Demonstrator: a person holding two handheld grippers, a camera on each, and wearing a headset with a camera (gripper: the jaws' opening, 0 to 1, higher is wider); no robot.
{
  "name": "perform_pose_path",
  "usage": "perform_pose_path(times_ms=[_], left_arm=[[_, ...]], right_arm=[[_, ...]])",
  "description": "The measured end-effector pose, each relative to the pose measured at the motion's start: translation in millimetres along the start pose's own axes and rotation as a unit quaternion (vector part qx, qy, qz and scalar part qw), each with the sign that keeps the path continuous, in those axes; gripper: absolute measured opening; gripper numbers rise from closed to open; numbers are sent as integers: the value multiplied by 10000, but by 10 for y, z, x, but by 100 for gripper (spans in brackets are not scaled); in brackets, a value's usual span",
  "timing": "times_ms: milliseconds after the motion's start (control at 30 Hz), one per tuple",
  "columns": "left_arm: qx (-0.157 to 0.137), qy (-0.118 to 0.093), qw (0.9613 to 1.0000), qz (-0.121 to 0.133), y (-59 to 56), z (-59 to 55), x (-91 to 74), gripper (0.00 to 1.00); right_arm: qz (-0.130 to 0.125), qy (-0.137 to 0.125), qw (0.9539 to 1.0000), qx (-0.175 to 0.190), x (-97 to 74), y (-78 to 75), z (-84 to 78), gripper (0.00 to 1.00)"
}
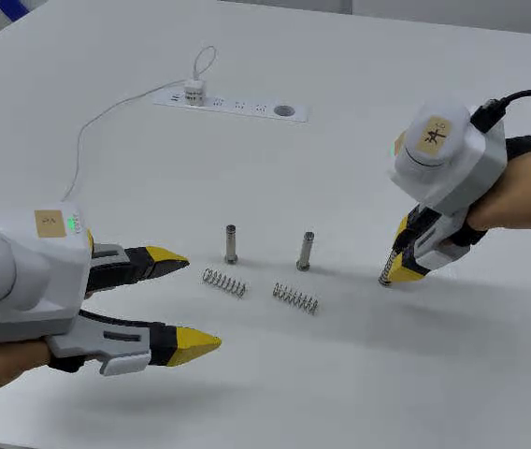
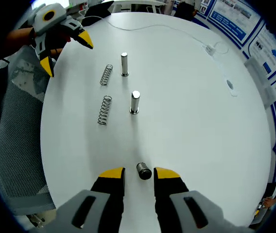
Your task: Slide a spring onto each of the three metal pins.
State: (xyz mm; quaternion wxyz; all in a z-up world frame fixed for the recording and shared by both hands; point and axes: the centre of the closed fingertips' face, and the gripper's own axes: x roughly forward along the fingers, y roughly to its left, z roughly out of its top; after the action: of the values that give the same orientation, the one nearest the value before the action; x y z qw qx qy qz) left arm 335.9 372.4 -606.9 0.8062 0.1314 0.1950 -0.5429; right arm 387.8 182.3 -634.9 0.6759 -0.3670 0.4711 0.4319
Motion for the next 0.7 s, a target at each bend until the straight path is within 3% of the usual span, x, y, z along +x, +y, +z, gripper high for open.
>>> perform_pose_path(times_ms=[333,700], left_arm=[[17,2,10000,-7,-11,7,0,59],[35,3,10000,-16,-20,14,-4,58]], right_arm=[[173,-419,9990,7,-66,187,324,24],[437,-559,9975,-7,134,431,536,21]])
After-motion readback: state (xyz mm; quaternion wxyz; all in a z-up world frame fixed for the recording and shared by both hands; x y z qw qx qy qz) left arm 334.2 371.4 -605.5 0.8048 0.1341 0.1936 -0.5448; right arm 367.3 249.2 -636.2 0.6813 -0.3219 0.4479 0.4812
